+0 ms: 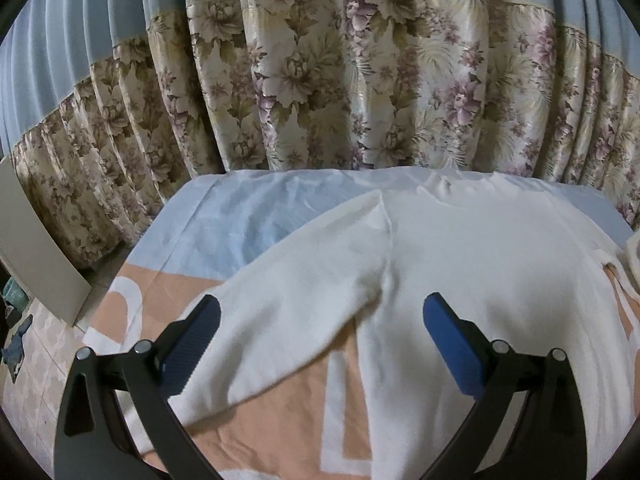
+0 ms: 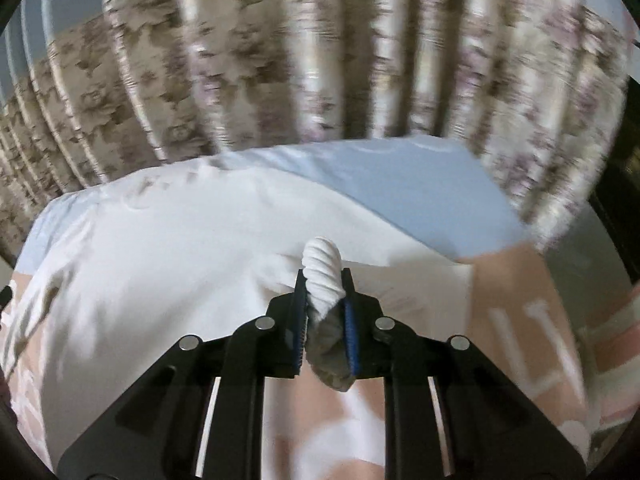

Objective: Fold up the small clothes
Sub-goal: 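Lift the cuff with the right gripper and carry it across the sweater body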

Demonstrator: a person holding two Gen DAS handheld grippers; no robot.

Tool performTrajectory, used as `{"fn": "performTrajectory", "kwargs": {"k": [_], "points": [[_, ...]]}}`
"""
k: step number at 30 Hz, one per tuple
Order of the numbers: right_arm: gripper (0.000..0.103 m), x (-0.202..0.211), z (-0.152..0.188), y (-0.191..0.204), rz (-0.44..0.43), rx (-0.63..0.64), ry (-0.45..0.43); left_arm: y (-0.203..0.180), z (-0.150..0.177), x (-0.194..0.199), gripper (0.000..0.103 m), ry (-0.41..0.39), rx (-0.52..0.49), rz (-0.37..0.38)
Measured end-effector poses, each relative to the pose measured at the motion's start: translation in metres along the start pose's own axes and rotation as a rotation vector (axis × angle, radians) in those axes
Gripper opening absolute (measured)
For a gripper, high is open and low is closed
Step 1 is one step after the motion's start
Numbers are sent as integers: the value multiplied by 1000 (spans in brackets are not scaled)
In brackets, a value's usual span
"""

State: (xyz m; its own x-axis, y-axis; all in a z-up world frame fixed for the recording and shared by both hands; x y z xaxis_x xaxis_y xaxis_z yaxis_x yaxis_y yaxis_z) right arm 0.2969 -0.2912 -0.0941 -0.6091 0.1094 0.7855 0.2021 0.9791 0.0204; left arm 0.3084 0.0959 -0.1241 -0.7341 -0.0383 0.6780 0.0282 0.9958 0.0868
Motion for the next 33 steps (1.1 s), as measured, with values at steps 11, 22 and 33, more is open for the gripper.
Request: {"fn": "performTrajectory", "kwargs": {"k": [11, 22, 33], "points": [[16, -64, -34, 148, -116, 133, 48, 26, -5, -35, 101, 44, 24, -14], [16, -100, -29, 249, -208, 216, 87, 49, -6, -51, 101, 61, 31, -38], [20, -92, -35, 293, -361, 177, 59, 57, -11, -60, 101, 44, 44, -44]]}}
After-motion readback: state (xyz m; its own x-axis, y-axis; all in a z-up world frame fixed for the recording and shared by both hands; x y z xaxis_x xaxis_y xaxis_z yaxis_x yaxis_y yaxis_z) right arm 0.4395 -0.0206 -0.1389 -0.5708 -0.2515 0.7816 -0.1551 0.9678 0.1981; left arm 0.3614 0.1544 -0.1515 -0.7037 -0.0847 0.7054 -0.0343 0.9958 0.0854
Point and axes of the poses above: each gripper's, at about its wrist camera, not at the fingertips, and x roughly against the way its jaws point, y to its left, z to its underside, the point moved 2 cm from there along -x, roughly the way its jaws point
